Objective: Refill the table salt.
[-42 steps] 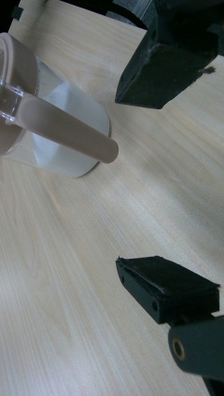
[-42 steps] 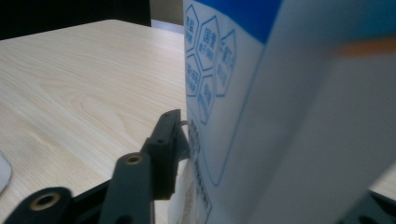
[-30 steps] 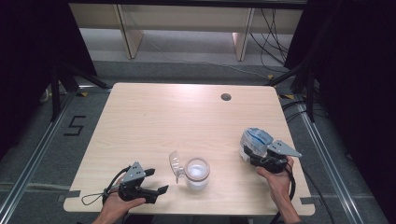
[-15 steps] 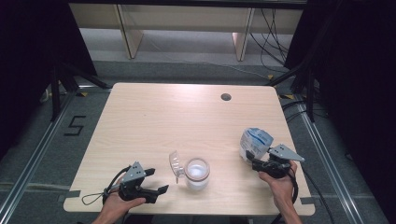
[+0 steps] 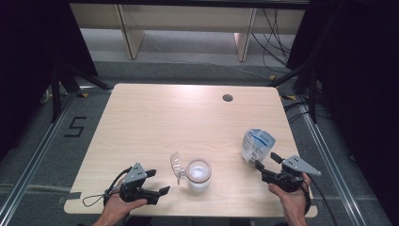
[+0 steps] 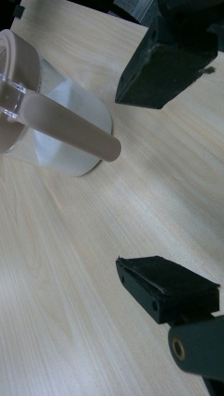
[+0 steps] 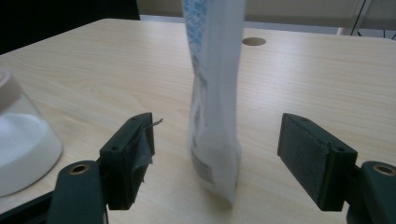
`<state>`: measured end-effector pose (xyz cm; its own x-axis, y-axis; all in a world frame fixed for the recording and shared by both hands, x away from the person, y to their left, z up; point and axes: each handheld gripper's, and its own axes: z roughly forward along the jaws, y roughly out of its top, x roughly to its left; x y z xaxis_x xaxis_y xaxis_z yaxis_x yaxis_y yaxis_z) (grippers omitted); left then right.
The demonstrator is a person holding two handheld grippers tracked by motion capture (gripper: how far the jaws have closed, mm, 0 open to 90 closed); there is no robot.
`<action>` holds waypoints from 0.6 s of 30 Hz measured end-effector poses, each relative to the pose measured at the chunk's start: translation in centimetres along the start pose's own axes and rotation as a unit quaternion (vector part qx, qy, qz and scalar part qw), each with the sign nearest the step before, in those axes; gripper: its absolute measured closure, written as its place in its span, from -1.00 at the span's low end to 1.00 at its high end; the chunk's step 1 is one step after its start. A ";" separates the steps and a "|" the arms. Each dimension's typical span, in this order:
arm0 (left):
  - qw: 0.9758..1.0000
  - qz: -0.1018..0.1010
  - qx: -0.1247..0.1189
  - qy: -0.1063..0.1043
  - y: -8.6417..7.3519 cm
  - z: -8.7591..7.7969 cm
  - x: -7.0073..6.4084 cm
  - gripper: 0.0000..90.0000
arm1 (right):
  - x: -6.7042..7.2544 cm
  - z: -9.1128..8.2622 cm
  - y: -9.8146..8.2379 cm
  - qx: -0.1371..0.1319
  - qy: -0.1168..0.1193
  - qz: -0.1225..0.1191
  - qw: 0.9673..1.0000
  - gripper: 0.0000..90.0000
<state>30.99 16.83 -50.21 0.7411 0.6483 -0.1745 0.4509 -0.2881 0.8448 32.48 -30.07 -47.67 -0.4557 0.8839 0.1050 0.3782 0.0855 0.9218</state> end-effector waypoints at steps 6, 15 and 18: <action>1.000 -0.007 -0.004 0.001 0.0 0.1 0.1 -0.63 | 1.2 -0.8 -0.2 0.007 0.014 -0.036 0.999 -0.40; 1.000 -0.006 -0.005 0.004 0.0 0.1 0.1 -0.63 | 2.2 -1.4 -0.6 0.013 0.025 -0.046 0.999 -0.65; 1.000 -0.006 0.000 0.004 0.0 0.0 0.2 -0.63 | 2.4 -1.6 -0.7 0.012 0.034 -0.046 0.998 -0.65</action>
<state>31.10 16.94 -50.24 0.7313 0.6579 -0.1799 0.4594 -0.2802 0.8429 29.84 -28.68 -47.46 -0.5421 0.8391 0.0455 0.3502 0.1764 0.9199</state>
